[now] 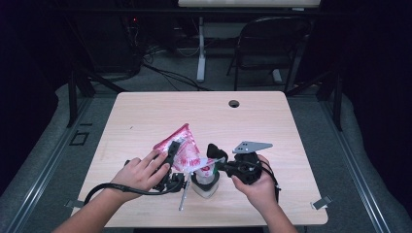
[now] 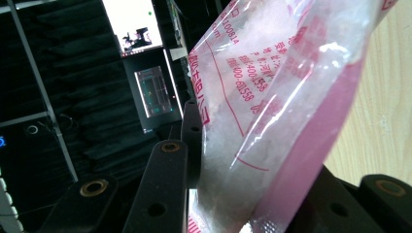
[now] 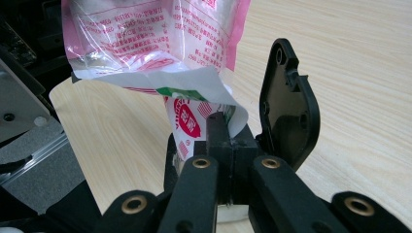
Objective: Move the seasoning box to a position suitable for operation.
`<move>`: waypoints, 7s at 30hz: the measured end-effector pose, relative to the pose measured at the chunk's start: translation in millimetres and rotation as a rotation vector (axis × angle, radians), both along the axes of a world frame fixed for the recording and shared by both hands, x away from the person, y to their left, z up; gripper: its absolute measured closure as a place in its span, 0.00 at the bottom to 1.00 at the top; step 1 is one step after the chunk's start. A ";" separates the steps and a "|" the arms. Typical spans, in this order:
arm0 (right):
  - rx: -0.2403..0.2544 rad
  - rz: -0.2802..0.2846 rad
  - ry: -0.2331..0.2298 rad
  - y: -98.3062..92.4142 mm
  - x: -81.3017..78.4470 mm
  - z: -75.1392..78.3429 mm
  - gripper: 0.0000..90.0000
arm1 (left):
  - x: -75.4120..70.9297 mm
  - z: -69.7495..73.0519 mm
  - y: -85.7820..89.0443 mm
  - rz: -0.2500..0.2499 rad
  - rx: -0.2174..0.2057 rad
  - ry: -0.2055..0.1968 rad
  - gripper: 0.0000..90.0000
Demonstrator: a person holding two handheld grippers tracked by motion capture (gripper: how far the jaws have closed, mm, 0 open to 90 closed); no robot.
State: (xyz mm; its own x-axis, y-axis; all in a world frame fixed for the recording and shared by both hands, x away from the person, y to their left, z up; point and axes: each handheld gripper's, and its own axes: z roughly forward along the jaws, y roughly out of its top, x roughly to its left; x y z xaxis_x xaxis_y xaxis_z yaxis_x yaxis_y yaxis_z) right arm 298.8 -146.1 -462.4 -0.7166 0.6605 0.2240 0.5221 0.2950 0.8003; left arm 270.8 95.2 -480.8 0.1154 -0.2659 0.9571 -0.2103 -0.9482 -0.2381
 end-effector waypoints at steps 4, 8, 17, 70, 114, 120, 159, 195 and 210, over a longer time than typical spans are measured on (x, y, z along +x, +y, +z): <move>0.000 0.001 0.000 0.1 0.3 -0.3 1.00 | -0.6 0.4 0.0 0.000 0.004 0.002 0.83; 0.004 0.002 -0.001 -0.6 -0.1 0.6 1.00 | -0.6 2.1 0.7 0.001 -0.003 -0.003 0.83; 0.005 0.010 0.004 0.0 0.1 0.3 1.00 | -1.5 3.0 0.5 -0.005 0.007 -0.009 0.83; -0.025 -0.001 0.011 -0.4 1.5 -1.9 1.00 | -2.1 6.7 -1.8 -0.024 0.014 -0.033 0.84; -0.044 -0.003 0.036 -0.1 5.6 -9.4 1.00 | -2.5 9.1 -3.1 -0.034 0.019 -0.040 0.84; -0.046 -0.002 0.037 -0.6 6.1 -9.7 1.00 | -3.2 10.2 -3.4 -0.033 0.020 -0.038 0.84; -0.062 -0.009 0.045 -1.2 7.5 -12.1 1.00 | -6.7 9.1 -3.9 -0.055 0.016 -0.057 0.84; -0.074 -0.022 0.046 0.1 8.2 -14.3 1.00 | -10.6 7.3 -6.4 -0.090 0.095 -0.089 0.85; -0.082 -0.017 0.053 -1.1 9.3 -15.1 1.00 | -11.8 6.2 -6.6 -0.097 0.095 -0.078 0.85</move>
